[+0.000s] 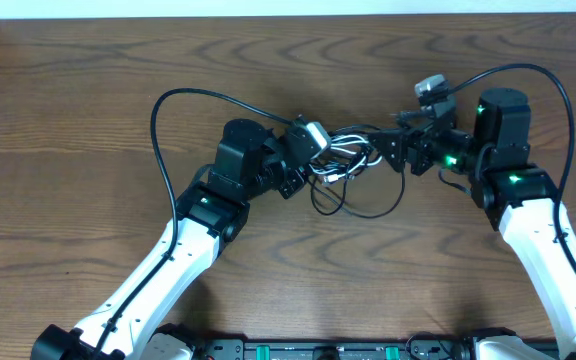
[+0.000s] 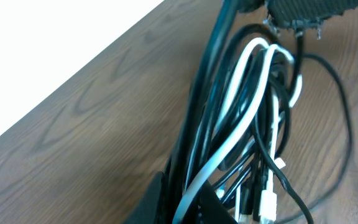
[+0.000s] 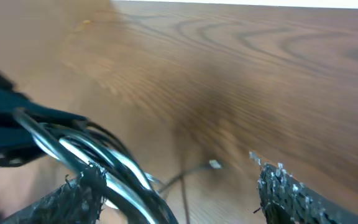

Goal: Untangle cables

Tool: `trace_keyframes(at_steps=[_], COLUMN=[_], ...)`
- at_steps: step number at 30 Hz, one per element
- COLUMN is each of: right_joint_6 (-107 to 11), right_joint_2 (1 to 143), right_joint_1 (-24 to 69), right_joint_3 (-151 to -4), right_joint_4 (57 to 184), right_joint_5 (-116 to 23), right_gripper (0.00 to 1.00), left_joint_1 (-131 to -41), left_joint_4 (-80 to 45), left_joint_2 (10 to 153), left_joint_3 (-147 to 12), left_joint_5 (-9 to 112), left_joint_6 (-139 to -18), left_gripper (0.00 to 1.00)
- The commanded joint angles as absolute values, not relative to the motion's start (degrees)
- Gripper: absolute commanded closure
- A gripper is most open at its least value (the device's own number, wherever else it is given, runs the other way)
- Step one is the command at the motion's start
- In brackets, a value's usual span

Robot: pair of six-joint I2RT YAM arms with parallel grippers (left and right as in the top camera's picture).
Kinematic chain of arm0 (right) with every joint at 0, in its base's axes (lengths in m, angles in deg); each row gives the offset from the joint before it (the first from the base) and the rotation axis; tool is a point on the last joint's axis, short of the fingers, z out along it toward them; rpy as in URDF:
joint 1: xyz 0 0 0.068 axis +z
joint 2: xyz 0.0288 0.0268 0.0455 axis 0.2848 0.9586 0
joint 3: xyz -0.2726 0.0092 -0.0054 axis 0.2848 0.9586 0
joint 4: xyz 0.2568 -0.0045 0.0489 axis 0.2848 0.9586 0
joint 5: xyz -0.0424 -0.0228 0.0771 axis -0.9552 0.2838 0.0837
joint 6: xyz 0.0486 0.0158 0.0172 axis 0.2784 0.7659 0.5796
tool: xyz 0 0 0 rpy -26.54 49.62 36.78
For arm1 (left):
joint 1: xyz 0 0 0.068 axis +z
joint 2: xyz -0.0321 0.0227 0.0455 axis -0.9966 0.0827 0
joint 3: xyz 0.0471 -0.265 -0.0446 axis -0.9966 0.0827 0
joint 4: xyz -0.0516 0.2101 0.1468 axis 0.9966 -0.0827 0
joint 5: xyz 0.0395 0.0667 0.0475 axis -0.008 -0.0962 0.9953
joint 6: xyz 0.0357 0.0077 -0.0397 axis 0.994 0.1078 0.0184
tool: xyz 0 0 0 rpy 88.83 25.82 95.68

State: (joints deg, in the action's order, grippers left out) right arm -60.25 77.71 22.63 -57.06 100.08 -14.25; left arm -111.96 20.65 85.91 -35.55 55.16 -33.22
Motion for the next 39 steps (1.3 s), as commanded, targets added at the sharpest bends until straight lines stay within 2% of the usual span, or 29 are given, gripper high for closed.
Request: trace_keyframes(at_steps=[1,7,13,19,23,32,36,37,39], right_joint_6=[-59.5,-60.8,-63.8,-68.3,-68.3,-69.9,-72.4,-72.5,-73.3], right_joint_2=[76.7,76.7,76.7,76.9,77.0,77.0,77.0,77.0,77.0], right_joint_1=[21.1,20.7,20.7,20.8,21.8,25.7,28.2,28.8,29.8], right_joint_3=[-57.2,-57.2,-57.2,-57.2,-57.2,-57.2,-57.2,-57.2,-57.2], right_joint_4=[101.7,104.2,106.1,108.6,108.6,107.6,106.5,106.4,106.4], right_joint_5=[-19.8,-25.7,-25.9,-22.5,-22.2,-10.6,-5.3,-5.4,-5.4], right_gripper=[0.22,0.17,0.14,0.13,0.13,0.13,0.20,0.25,0.42], left_joint_1=[-111.8,-111.8,-111.8,-111.8,-111.9,-111.8,-111.9,-111.9,-111.8], left_joint_4=[19.8,19.0,19.9,26.1,29.2,29.1,29.1,29.1,29.1], left_joint_2=[84.5,84.5,84.5,84.5,84.5,84.5,84.5,84.5,84.5], left_joint_3=[-36.4,-36.4,-36.4,-36.4,-36.4,-36.4,-36.4,-36.4,-36.4], left_joint_5=[56.0,56.1,56.1,53.5,46.4,46.4,46.4,46.5,46.5], left_joint_6=[-33.5,-33.5,-35.7,-43.7,-43.9,-46.0,-46.0,-46.0,-46.0], left_gripper=[0.93,0.93,0.92,0.92,0.92,0.93,0.93,0.93,0.92])
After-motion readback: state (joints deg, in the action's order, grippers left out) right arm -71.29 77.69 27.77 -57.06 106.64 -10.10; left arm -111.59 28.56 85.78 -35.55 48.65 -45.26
